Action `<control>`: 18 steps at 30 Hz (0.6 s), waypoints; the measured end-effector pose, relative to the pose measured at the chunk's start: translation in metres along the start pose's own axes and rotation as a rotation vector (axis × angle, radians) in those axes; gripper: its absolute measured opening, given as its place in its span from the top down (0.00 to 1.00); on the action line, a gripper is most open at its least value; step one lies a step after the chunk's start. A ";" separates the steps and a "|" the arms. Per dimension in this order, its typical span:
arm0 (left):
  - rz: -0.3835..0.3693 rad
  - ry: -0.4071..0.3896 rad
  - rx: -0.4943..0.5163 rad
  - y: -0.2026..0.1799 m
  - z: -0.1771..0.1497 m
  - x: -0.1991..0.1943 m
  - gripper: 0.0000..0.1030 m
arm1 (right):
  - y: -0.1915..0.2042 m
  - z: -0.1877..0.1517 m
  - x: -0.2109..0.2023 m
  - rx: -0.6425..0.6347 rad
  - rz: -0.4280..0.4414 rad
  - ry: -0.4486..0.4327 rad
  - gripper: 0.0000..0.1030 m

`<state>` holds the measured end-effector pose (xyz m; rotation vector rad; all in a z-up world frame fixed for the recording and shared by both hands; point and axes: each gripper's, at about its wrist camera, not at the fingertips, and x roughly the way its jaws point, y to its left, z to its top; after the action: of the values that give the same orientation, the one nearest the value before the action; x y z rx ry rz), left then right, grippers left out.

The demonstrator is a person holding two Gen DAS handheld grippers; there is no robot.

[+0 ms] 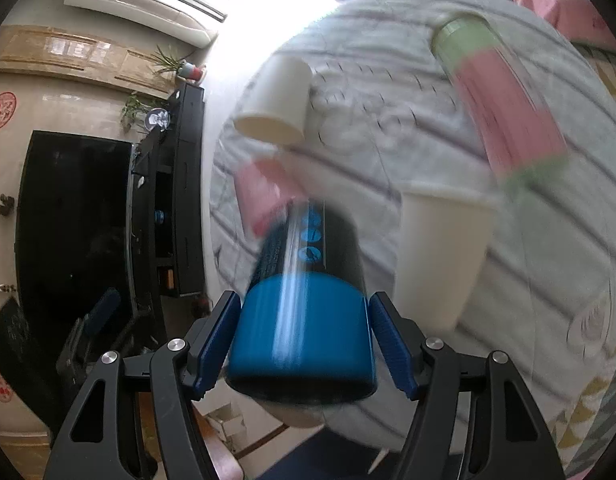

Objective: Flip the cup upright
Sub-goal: 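Lift the blue-and-black cup with the right gripper and rotate it upright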

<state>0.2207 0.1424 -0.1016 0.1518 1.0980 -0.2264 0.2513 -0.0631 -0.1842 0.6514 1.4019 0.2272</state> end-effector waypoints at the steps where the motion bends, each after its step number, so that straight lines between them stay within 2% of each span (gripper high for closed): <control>1: -0.001 0.002 0.006 -0.001 -0.001 0.000 0.00 | -0.001 -0.005 0.001 0.000 -0.004 0.007 0.34; 7: -0.032 0.023 0.042 -0.009 -0.010 0.010 0.00 | -0.006 -0.028 0.026 -0.023 -0.052 0.068 0.34; 10: -0.041 0.036 0.047 -0.014 -0.018 0.022 0.00 | -0.010 -0.028 0.044 -0.043 -0.097 0.056 0.34; 12: -0.037 0.050 0.033 -0.015 -0.024 0.031 0.00 | -0.009 -0.025 0.055 -0.092 -0.130 0.023 0.34; 14: -0.051 0.028 0.007 -0.016 -0.032 0.039 0.00 | -0.008 -0.027 0.048 -0.127 -0.108 -0.054 0.34; 16: -0.053 0.093 -0.006 -0.020 -0.040 0.055 0.00 | -0.005 -0.035 0.037 -0.192 -0.108 -0.136 0.34; 18: -0.070 0.081 -0.006 -0.025 -0.041 0.058 0.00 | -0.005 -0.040 0.026 -0.215 -0.063 -0.208 0.25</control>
<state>0.2044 0.1213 -0.1717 0.1184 1.1851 -0.2816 0.2163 -0.0423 -0.2094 0.4393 1.1766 0.2494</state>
